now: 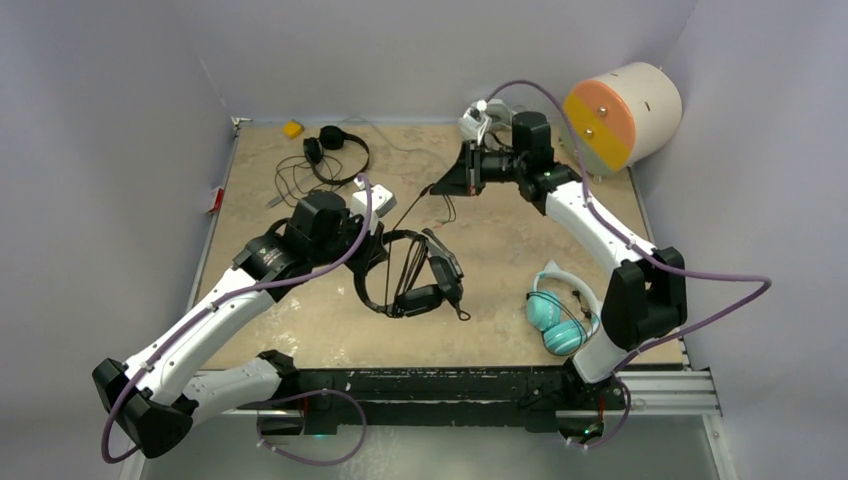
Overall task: Wrap the headphones
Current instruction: Wrap the headphones cable around the headphones.
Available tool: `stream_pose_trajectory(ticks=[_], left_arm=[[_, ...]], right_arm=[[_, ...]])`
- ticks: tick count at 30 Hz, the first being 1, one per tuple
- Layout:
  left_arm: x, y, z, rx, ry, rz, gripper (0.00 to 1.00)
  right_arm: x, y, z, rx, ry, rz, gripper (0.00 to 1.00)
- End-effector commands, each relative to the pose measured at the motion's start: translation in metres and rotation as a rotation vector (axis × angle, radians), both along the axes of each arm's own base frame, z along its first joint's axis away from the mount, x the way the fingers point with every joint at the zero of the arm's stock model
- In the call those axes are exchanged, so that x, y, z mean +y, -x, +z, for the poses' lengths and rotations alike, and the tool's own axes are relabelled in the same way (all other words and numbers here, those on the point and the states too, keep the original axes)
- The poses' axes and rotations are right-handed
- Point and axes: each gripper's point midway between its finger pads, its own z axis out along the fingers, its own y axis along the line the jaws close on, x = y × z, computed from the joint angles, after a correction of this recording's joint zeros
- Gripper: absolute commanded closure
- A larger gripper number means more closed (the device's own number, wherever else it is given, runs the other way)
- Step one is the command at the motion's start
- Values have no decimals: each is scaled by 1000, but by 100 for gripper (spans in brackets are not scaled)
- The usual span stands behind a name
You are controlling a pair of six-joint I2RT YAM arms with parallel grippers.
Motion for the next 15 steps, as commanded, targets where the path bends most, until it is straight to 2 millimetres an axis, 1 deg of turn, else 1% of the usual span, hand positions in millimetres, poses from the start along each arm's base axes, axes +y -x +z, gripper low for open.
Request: stream_pose_trajectory(ticks=[1,5,8,10,15], left_arm=[[-8,8,9,-14,46,-52,100],[-9,7,3,-5,45,-50,100],[-8,6,0,-2,33,-43,100],[-8,6,1,-5,34,-43,100],[-7,6,10,-35,58,-46,100]], right_arm=[[-25,-41,49,-143,14,-129,100],[-26,-44,75,-196,1,-122,100],[-27,-41,85,-227,-5,-123,100],[-29,-41,81,-218,3,-133,100],[-33,-42,57,-161,6,-141,100]])
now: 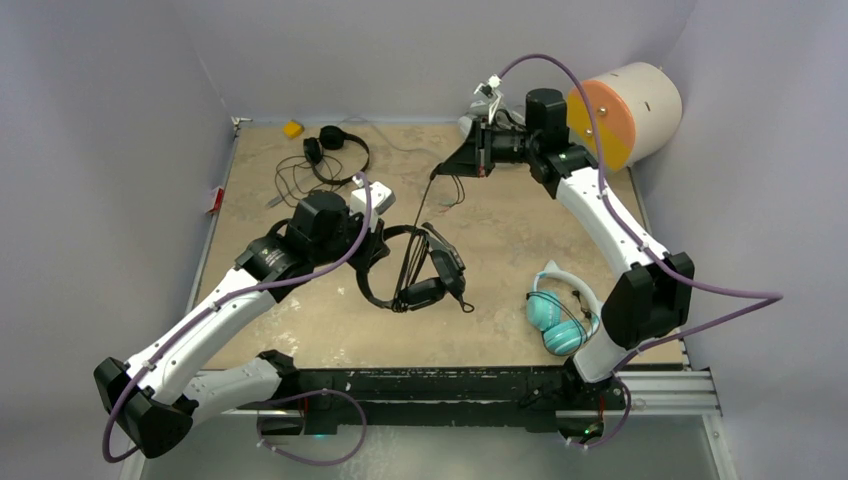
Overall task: Wrap the headphones
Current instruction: Wrap the headphones cable around the headphones.
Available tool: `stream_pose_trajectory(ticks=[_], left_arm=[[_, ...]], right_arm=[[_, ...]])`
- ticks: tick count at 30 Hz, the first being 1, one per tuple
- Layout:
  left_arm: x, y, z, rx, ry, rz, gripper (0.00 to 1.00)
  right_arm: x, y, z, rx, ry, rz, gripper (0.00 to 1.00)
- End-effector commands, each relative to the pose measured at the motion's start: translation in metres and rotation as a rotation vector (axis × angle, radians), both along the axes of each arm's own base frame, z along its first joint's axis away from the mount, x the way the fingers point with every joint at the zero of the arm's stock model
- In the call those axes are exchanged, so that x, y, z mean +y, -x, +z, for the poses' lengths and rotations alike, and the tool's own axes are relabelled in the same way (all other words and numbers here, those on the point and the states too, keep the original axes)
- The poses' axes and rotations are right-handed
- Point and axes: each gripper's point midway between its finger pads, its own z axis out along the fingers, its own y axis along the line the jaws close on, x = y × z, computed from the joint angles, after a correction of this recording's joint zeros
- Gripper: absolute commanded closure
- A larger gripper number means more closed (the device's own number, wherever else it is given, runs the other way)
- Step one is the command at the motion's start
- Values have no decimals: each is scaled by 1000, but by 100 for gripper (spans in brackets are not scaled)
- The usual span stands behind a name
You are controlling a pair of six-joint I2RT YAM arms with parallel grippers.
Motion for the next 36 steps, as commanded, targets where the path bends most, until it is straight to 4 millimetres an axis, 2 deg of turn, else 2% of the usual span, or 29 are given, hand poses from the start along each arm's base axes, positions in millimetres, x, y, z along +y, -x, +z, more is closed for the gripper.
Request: stream_pose_trajectory(ticks=[1,5,11,16,19,21,23,26,30,33,36], left_arm=[[-5,17,11,-1,45,-70,100],[-2,16,19,-13,51,-49,100],[1,7,45,-92,102,6,100],[1,-4,73,-96,183,105,100],[-1,-12,88,-102,244,168,100],[-5,-15,91,-86,288,190,100],[-9,-20,83,-49,318,221,100],[-15,-24,59,16,335,257,100],[-17,-32,22,87,359,343,100],[-25,-33,-2,134,400,351,100],[-28,-34,-31,170,390,364,100]], right_arm=[[-20,-27,-6,-47,8,-127,100],[-20,-25,-24,-2,4,-121,100],[-21,-22,-56,30,19,-122,100],[-20,-2,-82,65,10,-109,100],[-11,19,-97,78,9,-77,100],[-2,34,-105,83,15,-59,100],[5,50,-114,99,30,-43,100],[6,74,-136,151,43,-66,100],[3,95,-151,209,-14,-135,98],[0,107,-165,244,-24,-178,97],[-5,116,-192,292,43,-221,97]])
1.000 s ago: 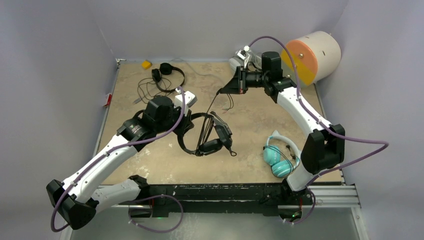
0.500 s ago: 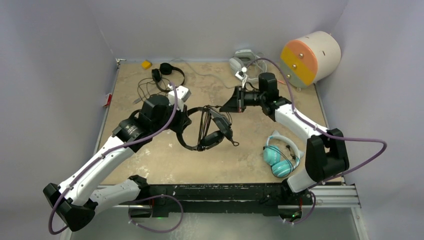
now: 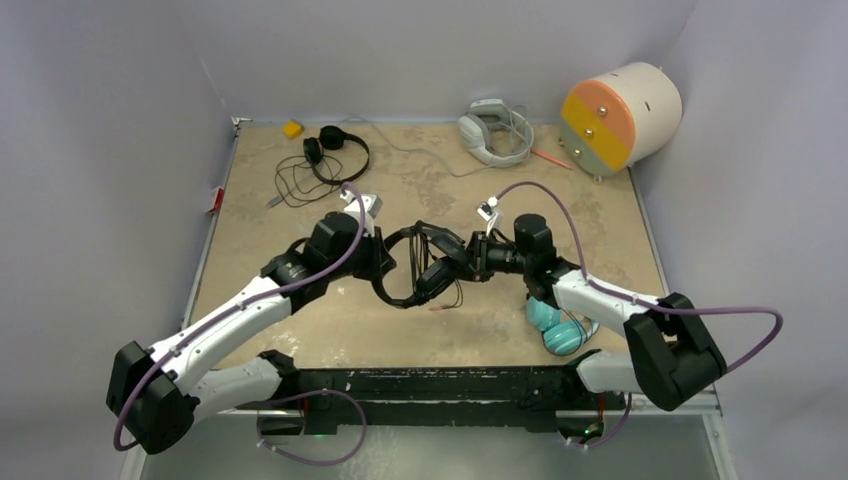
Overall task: Wrap the headphones
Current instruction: Wrap the headphones cable around the headphones.
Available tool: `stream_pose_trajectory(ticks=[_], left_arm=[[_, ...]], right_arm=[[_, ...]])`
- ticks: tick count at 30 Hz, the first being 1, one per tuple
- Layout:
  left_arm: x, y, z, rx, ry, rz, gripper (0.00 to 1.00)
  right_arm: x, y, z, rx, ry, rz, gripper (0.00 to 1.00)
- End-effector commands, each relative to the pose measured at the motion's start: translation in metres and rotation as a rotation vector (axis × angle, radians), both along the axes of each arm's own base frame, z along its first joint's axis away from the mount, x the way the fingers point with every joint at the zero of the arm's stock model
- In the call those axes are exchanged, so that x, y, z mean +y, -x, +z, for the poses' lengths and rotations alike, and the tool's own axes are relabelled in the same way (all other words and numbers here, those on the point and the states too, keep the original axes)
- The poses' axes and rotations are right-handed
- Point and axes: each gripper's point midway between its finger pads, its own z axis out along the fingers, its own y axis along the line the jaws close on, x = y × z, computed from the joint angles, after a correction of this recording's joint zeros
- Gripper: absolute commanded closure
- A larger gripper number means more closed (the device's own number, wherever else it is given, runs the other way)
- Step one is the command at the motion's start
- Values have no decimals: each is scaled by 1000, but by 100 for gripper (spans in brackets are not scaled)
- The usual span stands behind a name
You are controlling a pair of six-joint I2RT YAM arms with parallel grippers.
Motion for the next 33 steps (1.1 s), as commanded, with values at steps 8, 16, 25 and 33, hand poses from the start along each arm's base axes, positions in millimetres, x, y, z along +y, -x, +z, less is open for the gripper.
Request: stream_pose_trajectory(ticks=[8,16,25,33], left_arm=[[-36,-12,-34,-64,220,-37,100],[-35,-14,-21,-97,199,-52,100],[-29,-16,30,-148,106,-95,100],[-32,-17,86,-171,113,-120,100]], right_arm=[[-13,5,-77,114,164,-152,95],[1,-8,-86,83,139,-137,88],[12,-34,-49,-33,106,-150,80],[27,-60,17,-257,-4,-145,80]])
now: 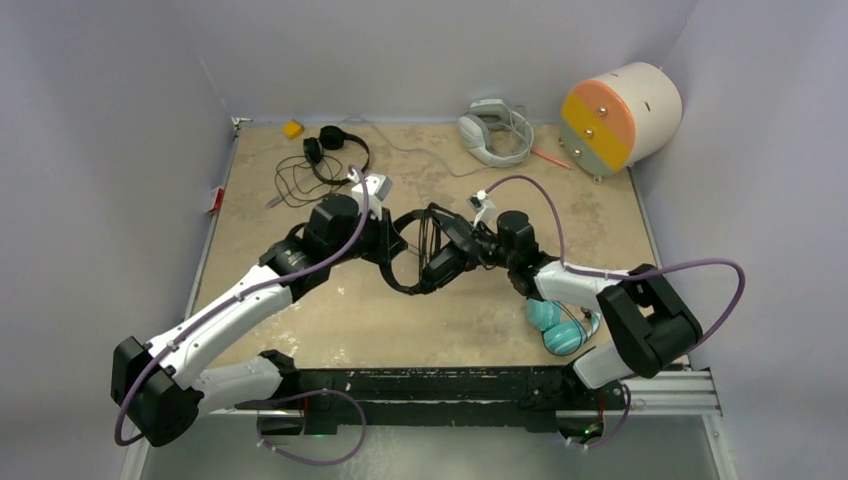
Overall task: Wrap the headphones
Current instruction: Wrap the headphones cable around the headphones.
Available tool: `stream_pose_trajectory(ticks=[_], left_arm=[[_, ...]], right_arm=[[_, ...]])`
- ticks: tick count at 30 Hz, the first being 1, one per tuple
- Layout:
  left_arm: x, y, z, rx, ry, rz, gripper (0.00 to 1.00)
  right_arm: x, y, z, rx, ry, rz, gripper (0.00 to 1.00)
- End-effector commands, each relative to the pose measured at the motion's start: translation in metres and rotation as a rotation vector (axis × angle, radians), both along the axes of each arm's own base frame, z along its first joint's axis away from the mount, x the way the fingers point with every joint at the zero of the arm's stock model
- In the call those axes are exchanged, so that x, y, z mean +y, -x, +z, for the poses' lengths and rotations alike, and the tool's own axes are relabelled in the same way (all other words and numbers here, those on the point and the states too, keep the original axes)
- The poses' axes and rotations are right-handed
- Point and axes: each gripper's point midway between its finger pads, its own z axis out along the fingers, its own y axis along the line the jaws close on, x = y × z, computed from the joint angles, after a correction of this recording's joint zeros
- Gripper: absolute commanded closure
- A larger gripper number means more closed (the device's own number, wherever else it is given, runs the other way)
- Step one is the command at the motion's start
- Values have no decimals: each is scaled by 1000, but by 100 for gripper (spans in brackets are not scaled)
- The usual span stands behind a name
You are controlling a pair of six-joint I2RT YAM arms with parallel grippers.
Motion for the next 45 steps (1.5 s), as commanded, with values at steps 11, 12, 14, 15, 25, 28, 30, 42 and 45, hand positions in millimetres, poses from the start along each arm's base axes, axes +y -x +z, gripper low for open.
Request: stream_pose_trajectory(ticks=[11,12,14,15,25,28,30,42,45], left_arm=[[-8,-17,117,-132,57,0,100],[-8,-17,123,-136,61,3,100],[-9,-18,130,-142,71,2,100],[-9,-18,134,-143,76,3,100],[-4,-25,159,-176,103,62,100],[-3,-27,164,-180,105,78,100],[-1,-28,168,-178,106,95,100],[-1,-31,174,-176,117,109,100],[-3,-30,177,-173,130,103,100]], right_arm=[[-12,-40,105,-434,-70,-153,29],[-15,-40,108,-443,-71,-168,27],[-20,-44,113,-458,-69,-212,24],[-22,-45,115,-460,-69,-225,24],[-36,-57,111,-409,-44,-370,43],[-35,-58,105,-397,-20,-366,68],[-34,-59,104,-393,-19,-363,88],[-32,-54,114,-442,-56,-336,24],[-33,-65,115,-414,-44,-383,34]])
